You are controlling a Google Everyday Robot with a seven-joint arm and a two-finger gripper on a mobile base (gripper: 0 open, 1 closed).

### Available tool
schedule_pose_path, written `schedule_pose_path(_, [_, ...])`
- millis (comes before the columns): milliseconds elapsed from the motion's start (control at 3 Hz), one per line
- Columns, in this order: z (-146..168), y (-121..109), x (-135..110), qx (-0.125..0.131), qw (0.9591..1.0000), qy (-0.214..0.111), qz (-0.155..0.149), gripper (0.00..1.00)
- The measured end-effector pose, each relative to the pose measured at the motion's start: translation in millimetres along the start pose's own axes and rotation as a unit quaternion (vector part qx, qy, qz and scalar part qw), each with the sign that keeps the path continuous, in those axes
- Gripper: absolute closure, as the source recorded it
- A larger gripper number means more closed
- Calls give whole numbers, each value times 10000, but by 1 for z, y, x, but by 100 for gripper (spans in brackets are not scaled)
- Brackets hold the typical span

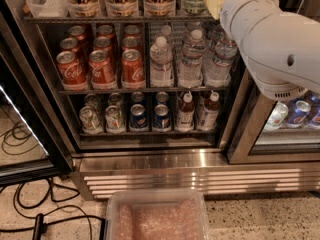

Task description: Pick green can from top shelf of fridge

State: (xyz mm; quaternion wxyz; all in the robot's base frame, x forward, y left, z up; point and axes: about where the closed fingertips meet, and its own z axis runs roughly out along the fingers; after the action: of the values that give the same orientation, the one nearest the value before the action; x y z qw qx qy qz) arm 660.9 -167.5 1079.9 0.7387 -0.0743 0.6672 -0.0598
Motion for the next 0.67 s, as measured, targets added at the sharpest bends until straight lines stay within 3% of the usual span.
schedule_pose_path(667, [13,4,-2,30,9999,-85,56,39])
